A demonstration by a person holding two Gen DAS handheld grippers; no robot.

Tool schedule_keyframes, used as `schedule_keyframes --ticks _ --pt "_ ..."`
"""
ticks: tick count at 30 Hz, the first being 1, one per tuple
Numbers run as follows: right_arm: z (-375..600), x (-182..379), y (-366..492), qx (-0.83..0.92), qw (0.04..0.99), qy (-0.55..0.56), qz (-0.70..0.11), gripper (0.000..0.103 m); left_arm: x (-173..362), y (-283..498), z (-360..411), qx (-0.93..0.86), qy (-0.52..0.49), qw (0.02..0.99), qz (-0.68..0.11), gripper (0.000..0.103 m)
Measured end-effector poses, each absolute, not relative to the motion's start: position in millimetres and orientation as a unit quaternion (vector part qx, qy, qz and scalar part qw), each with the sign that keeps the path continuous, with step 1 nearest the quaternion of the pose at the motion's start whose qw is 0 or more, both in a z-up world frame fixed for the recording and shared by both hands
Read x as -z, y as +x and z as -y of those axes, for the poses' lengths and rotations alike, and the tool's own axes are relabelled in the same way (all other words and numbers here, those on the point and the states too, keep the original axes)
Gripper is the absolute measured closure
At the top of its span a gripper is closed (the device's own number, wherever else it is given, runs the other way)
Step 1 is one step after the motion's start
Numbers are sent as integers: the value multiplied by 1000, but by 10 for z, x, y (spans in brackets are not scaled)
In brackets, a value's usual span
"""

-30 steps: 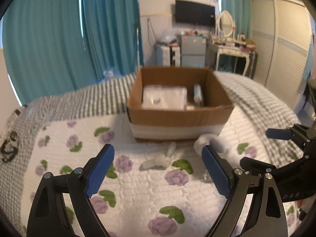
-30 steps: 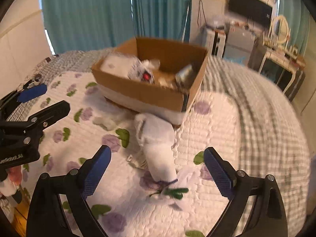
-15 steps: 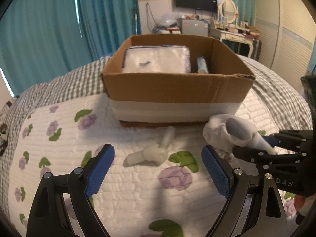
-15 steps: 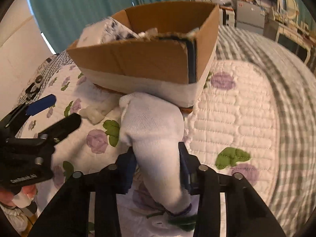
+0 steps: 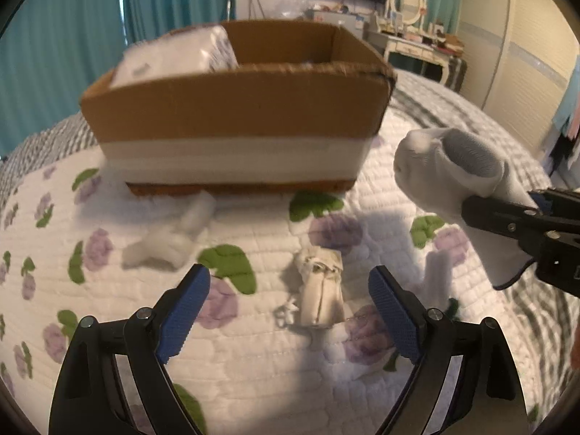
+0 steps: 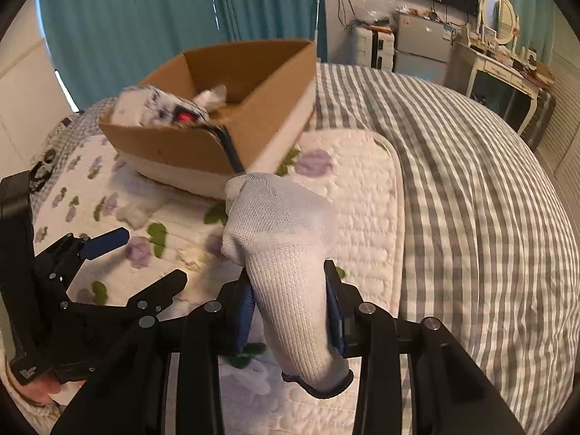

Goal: Organize soft objects
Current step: 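Grasp the cream folded fabric with the left tool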

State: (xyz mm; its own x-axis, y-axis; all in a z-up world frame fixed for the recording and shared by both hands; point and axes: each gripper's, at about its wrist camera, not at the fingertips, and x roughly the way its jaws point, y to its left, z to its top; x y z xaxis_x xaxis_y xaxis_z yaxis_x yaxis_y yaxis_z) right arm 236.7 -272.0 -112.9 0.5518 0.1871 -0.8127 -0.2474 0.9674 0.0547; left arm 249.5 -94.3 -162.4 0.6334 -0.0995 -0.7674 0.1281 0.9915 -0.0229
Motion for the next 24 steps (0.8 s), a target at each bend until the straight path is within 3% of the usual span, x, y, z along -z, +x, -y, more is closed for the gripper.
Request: schedule_keyframes --ticks 3,5,7,10,12,13,24 --pt "2757 1196 2409 -123 878 -24 -463 69 1765 2542 1017 54 26 898 -435 17" --pt "2771 1231 2440 -122 876 -19 -466 69 1859 2592 1039 55 30 892 -447 37" --pt "2782 1264 2456 -122 876 -16 -467 69 1921 2615 1054 54 34 890 -452 37" --pt "2785 1318 2479 -122 873 -16 -471 69 1907 2582 1098 77 42 893 -441 59" --pt "2778 1351 2478 -121 871 -19 -475 69 1892 2571 1114 83 46 892 -442 65" --pt "2774 1365 2478 -121 871 -19 -476 69 1881 2566 1108 90 43 890 -444 74" --pt "2747 1109 2213 -97 880 -37 -464 69 1455 2280 1022 109 45 901 -417 76"
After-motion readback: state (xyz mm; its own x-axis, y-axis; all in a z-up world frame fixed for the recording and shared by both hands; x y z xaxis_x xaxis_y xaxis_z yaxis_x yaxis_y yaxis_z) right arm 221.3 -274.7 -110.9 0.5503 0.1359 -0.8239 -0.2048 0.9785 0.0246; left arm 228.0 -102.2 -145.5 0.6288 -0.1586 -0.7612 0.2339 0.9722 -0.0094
